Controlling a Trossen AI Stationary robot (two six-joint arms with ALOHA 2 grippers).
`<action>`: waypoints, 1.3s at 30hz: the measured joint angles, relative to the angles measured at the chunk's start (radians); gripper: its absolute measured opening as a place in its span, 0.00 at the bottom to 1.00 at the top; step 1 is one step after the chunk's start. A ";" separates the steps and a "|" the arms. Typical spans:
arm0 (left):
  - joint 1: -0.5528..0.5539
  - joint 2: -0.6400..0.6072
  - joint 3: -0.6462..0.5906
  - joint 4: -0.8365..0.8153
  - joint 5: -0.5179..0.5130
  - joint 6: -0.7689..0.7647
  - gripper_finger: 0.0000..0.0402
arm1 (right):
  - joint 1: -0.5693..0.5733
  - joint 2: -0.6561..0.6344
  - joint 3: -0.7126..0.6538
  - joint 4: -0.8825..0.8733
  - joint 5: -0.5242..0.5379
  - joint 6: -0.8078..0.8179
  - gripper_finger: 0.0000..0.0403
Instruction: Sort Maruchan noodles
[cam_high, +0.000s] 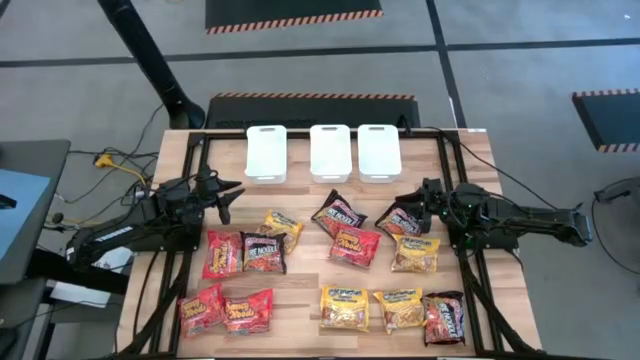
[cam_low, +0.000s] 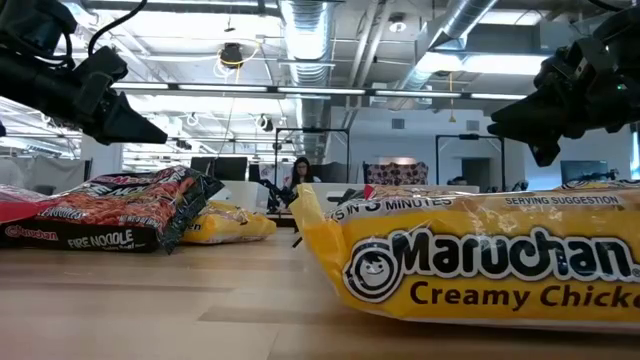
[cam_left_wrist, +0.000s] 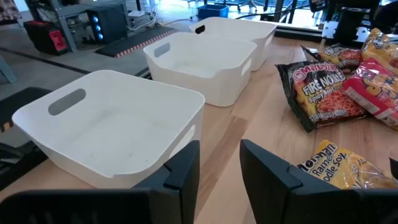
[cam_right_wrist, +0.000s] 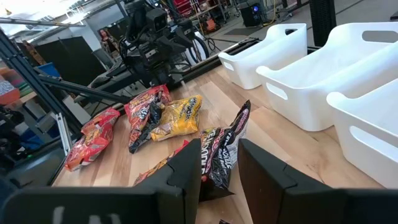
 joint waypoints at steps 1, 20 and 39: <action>0.000 0.000 0.000 0.000 0.000 0.000 0.26 | 0.000 0.000 0.000 0.000 0.000 0.000 0.33; 0.000 0.000 0.000 0.002 -0.013 0.215 0.26 | 0.000 0.000 0.000 0.000 0.000 0.000 0.33; 0.001 0.000 -0.006 0.068 -0.024 -0.391 0.26 | 0.000 0.000 0.000 0.000 0.000 0.000 0.33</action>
